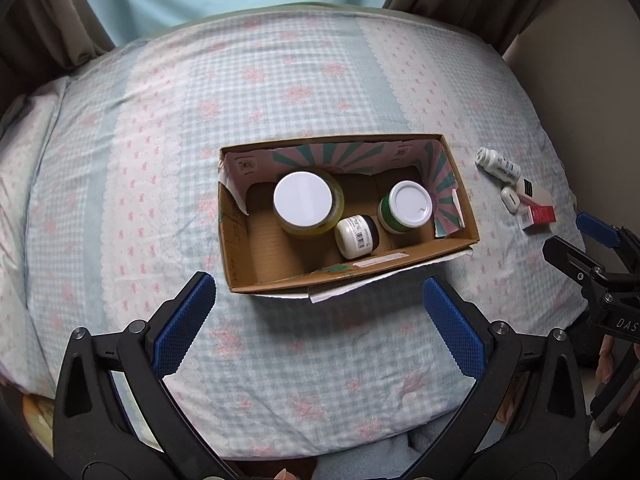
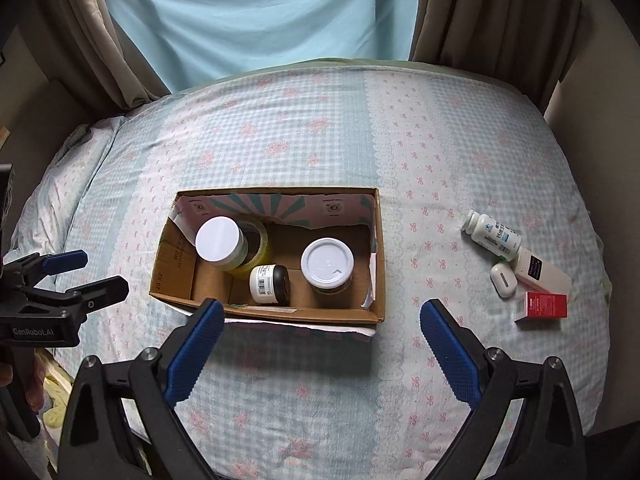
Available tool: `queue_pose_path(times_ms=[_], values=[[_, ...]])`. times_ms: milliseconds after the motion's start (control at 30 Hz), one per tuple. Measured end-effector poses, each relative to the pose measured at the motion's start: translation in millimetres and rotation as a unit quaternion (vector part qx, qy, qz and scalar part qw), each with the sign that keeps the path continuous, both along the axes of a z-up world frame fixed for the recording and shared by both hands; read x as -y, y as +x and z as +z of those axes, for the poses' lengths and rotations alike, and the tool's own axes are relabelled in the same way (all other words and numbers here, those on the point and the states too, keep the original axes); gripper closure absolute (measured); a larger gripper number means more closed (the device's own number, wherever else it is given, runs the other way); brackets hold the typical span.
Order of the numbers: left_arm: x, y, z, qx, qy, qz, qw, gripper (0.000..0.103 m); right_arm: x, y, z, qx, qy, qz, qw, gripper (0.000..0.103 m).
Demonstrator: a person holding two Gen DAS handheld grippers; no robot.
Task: Organize rigid objects
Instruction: 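Withdraw both tools from the box toward the remaining items, then grasp the white vitamin bottle with the left tool while the right grasps the red box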
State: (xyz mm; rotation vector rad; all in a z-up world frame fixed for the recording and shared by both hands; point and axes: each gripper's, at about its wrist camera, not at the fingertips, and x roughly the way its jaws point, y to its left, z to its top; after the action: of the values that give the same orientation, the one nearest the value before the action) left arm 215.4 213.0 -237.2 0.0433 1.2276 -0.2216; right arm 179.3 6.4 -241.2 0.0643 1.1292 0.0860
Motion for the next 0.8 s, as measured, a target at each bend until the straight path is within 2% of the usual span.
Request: queue_pose_path(times_ms=[133, 300, 433, 600, 800], values=[[38, -8, 14, 0.021, -0.001, -0.021, 0.9996, 0.000, 40, -17, 10, 0.001, -0.011, -0.026, 1.000, 0.005], [93, -9, 21, 0.019, -0.009, -0.048, 0.9986, 0.000, 93, -32, 16, 0.005, -0.043, -0.045, 0.998, 0.005], [146, 1, 17, 0.020, -0.003, -0.093, 0.9955, 0.000, 139, -41, 17, 0.004, -0.040, -0.088, 0.995, 0.005], [212, 19, 14, 0.017, -0.007, -0.156, 0.9876, 0.000, 187, -42, 11, -0.009, -0.054, -0.141, 0.989, 0.005], [284, 49, 6, 0.016, 0.013, -0.239, 0.9707, 0.000, 237, -39, -5, -0.032, -0.022, -0.221, 0.975, 0.005]])
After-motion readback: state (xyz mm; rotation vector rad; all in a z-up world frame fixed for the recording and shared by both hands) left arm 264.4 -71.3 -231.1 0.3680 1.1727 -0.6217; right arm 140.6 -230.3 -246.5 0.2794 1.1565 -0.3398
